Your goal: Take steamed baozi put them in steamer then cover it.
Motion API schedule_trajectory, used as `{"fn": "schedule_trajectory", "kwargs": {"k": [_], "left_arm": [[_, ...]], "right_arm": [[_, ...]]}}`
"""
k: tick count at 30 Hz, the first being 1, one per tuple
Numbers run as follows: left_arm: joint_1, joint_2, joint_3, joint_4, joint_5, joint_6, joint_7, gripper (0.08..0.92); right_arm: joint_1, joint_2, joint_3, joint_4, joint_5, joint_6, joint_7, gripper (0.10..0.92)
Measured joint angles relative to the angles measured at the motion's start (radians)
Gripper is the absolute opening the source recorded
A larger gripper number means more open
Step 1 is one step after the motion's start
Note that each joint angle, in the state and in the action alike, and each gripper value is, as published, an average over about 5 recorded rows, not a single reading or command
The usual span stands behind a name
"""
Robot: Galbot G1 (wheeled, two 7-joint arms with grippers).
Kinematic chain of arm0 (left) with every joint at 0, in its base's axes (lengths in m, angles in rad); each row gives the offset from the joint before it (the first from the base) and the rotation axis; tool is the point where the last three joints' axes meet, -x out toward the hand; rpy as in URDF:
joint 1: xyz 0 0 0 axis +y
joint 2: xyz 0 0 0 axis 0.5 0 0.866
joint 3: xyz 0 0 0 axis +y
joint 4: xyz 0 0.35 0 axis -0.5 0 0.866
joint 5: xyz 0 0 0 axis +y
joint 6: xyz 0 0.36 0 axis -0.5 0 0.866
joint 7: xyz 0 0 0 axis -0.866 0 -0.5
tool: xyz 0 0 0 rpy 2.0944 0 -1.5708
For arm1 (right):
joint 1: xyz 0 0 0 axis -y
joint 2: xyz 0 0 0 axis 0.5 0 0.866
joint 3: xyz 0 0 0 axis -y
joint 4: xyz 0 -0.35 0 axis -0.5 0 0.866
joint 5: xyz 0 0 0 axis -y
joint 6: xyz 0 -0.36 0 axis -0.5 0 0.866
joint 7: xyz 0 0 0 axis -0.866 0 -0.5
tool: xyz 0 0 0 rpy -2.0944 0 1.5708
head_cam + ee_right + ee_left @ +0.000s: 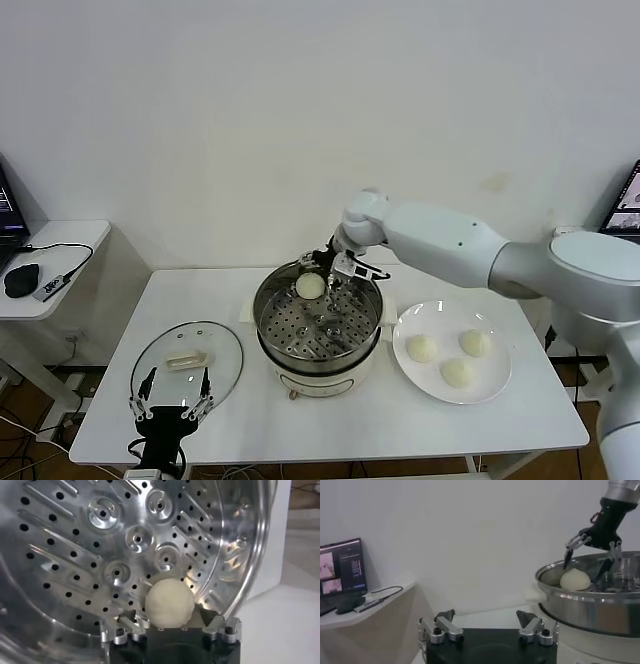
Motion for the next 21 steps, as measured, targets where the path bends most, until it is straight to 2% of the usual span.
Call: {"fn": "schedule_trajectory", "kwargs": {"k": [11, 21], "left_arm": [[-0.005, 0.021, -0.022, -0.012, -0.002, 0.026, 0.042, 0.823], [-0.02, 0.043, -0.052, -0.016, -0.008, 0.041, 0.085, 0.823]], "right_arm": [[0.139, -0.245, -0.029, 0.255, 0.245, -0.333, -0.117, 0.823], [0.127, -0.533, -0.023, 0.457, 0.323, -0.549, -0.148, 0.823]]}}
